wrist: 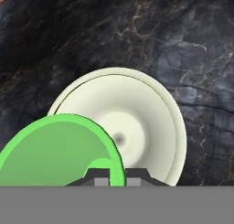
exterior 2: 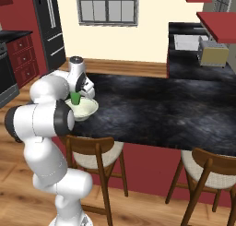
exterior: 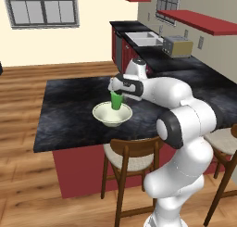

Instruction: Place the cup inside the bowl on the dining table and move the bowl to any counter.

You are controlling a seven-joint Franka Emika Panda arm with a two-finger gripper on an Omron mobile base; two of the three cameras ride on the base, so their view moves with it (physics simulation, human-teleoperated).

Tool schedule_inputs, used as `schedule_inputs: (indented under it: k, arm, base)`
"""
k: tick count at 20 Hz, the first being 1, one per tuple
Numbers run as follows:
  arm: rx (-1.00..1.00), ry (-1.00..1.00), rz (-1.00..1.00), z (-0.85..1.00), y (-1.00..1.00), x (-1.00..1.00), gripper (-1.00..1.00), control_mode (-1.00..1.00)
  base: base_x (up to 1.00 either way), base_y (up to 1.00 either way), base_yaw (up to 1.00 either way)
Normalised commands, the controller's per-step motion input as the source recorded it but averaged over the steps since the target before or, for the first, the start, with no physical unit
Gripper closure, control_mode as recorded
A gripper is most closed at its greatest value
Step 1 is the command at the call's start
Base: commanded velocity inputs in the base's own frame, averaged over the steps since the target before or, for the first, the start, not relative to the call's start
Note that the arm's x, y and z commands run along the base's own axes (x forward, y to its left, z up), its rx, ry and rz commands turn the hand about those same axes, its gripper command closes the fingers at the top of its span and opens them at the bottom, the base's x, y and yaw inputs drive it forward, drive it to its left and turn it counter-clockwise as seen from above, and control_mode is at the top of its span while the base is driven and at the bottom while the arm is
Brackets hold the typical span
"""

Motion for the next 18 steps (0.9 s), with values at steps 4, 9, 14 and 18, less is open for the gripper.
schedule_inputs:
  k: [4,9,14,18]
  arm:
    - [0.00,0.00,0.00,-0.23,0.01,0.01,1.00,-1.00]
    - [-0.01,0.00,0.00,-0.16,0.02,0.11,1.00,-1.00]
    - [-0.01,0.00,0.00,-0.05,0.09,0.23,1.00,-1.00]
    - [-0.01,0.00,0.00,0.00,0.07,0.17,1.00,-1.00]
  base:
    - [0.00,0.00,0.00]
    - [0.00,0.00,0.00]
    - [0.00,0.00,0.00]
    - [0.00,0.00,0.00]
